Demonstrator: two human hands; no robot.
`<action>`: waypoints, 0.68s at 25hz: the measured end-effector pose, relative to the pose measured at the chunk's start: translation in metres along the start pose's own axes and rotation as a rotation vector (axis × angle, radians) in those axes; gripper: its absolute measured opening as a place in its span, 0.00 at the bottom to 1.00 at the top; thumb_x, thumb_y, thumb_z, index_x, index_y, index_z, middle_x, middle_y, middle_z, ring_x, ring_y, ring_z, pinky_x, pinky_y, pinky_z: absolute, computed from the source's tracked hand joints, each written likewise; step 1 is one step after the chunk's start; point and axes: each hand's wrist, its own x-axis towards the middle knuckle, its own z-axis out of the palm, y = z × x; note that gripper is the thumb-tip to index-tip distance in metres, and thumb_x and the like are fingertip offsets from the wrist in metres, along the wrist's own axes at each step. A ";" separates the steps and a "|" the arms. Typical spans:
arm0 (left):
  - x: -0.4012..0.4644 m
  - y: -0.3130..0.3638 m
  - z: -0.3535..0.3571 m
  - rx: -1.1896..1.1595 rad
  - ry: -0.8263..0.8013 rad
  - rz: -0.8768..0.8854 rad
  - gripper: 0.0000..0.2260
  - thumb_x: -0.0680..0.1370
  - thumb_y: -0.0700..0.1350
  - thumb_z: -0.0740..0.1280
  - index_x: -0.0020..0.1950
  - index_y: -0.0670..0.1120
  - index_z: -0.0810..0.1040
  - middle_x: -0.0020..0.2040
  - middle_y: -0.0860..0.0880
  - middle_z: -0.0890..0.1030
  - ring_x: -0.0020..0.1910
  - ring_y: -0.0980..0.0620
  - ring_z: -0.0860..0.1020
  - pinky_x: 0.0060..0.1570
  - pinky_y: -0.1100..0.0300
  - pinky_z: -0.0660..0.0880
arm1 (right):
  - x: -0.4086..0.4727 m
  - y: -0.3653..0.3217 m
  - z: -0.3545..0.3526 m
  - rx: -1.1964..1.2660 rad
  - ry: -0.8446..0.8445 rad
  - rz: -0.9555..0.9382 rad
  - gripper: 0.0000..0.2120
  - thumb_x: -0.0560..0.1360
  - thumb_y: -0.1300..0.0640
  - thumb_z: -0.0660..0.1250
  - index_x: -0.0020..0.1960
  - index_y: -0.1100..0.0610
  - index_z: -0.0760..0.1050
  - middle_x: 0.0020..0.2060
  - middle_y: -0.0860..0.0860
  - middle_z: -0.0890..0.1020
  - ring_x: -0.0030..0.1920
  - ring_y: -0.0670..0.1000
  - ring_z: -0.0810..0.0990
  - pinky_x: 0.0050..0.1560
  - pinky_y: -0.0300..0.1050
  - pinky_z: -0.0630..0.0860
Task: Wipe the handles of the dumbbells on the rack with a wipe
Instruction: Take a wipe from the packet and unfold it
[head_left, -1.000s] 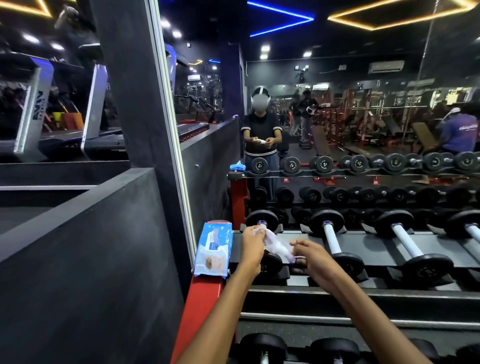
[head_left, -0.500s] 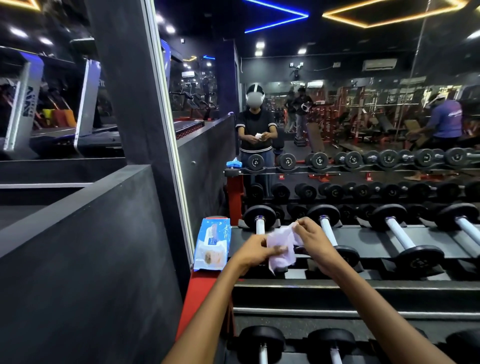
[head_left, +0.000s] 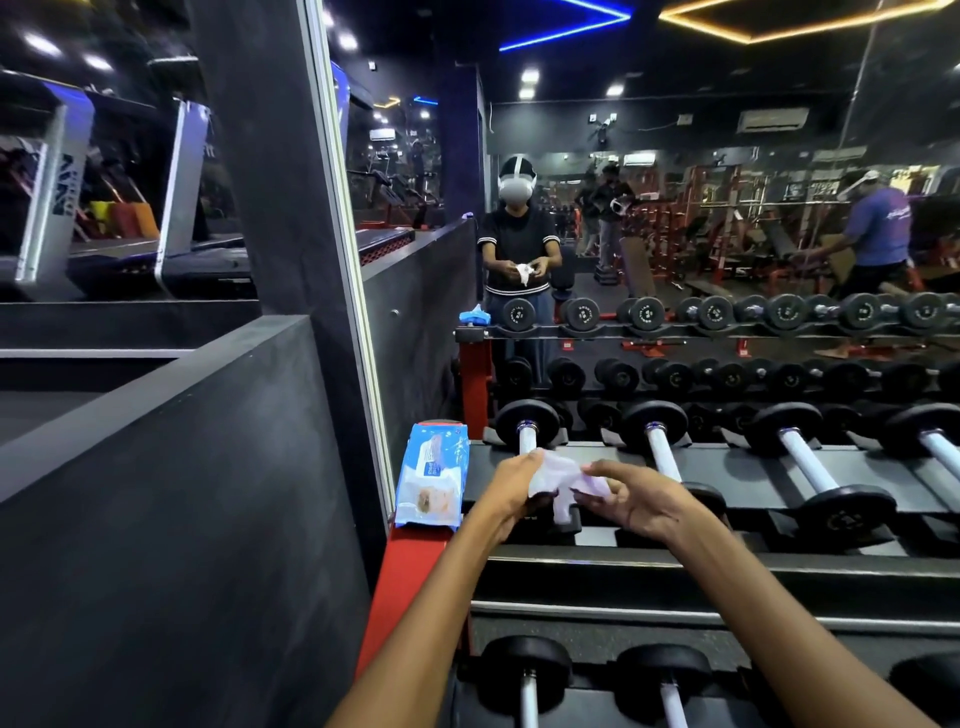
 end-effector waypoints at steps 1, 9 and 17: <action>0.002 -0.003 -0.001 -0.002 0.003 0.014 0.15 0.83 0.46 0.58 0.60 0.38 0.78 0.56 0.38 0.81 0.50 0.46 0.78 0.52 0.54 0.76 | 0.002 0.001 0.001 0.031 0.051 -0.033 0.09 0.72 0.70 0.66 0.51 0.70 0.73 0.49 0.62 0.75 0.43 0.56 0.78 0.35 0.48 0.82; 0.002 0.002 -0.001 -0.225 -0.023 0.030 0.13 0.84 0.36 0.54 0.64 0.34 0.73 0.52 0.42 0.80 0.37 0.56 0.82 0.37 0.65 0.79 | -0.001 0.011 0.004 -0.182 -0.047 -0.005 0.11 0.79 0.48 0.60 0.57 0.52 0.73 0.40 0.56 0.82 0.36 0.53 0.82 0.37 0.43 0.75; -0.003 0.002 -0.009 -0.238 -0.065 -0.068 0.06 0.78 0.37 0.61 0.47 0.42 0.77 0.34 0.48 0.77 0.31 0.55 0.73 0.32 0.64 0.71 | 0.014 -0.001 -0.004 0.019 -0.002 -0.102 0.11 0.76 0.63 0.64 0.57 0.55 0.74 0.40 0.54 0.76 0.36 0.49 0.75 0.31 0.39 0.78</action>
